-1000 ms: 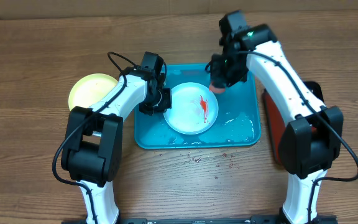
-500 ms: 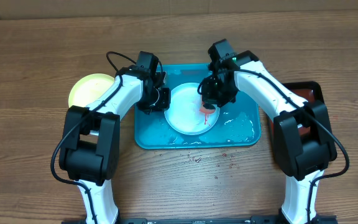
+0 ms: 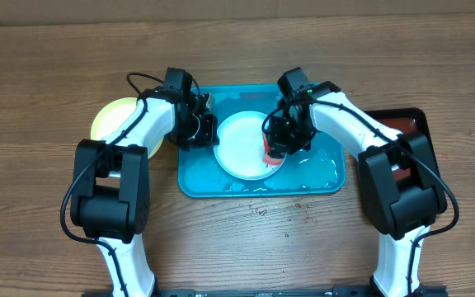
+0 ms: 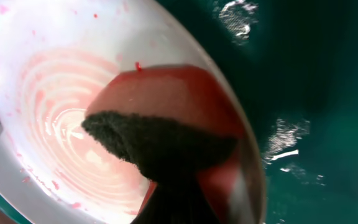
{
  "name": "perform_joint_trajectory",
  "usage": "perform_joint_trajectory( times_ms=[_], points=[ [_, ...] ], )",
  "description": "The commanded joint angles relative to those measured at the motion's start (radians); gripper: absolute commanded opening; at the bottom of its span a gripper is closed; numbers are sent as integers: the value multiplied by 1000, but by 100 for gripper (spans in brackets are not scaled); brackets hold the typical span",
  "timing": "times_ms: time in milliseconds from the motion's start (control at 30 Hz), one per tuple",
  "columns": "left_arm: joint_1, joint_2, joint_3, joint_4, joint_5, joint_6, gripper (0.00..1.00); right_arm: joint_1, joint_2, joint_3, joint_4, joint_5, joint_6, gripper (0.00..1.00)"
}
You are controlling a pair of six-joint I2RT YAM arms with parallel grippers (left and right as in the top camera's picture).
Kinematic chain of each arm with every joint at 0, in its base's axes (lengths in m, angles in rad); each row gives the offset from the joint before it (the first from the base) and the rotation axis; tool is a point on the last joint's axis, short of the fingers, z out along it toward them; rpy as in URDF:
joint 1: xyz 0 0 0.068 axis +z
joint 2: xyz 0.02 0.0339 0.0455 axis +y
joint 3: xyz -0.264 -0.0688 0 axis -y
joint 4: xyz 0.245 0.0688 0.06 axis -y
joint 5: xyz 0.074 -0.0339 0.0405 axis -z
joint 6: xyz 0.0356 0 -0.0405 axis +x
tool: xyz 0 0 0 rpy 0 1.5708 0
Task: Clean dirty plates on tray and stack at the side
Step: 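Scrub the white plate with the sponge while left gripper holds it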
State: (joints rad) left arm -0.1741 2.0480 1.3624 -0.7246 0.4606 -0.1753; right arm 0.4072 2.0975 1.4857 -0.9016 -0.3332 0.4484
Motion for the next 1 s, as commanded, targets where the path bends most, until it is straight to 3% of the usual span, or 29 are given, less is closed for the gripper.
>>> perform_joint_trajectory(
  times_ms=[0,233,400,633,967],
  points=[
    [-5,8,-5,3,80,18,4,52,-6,-15,32,-37,32,4],
    [-4,8,-5,3,92,18,4,138,-3,-15,92,-57,50,4],
    [-4,8,-5,3,91,18,4,108,-3,-11,56,-16,39,4],
    [-3,8,-5,3,91,18,4,0,-3,4,-29,146,-46,4],
    [-3,8,-5,-5,90,28,4,-2,-3,30,43,339,-260,4]
  ],
)
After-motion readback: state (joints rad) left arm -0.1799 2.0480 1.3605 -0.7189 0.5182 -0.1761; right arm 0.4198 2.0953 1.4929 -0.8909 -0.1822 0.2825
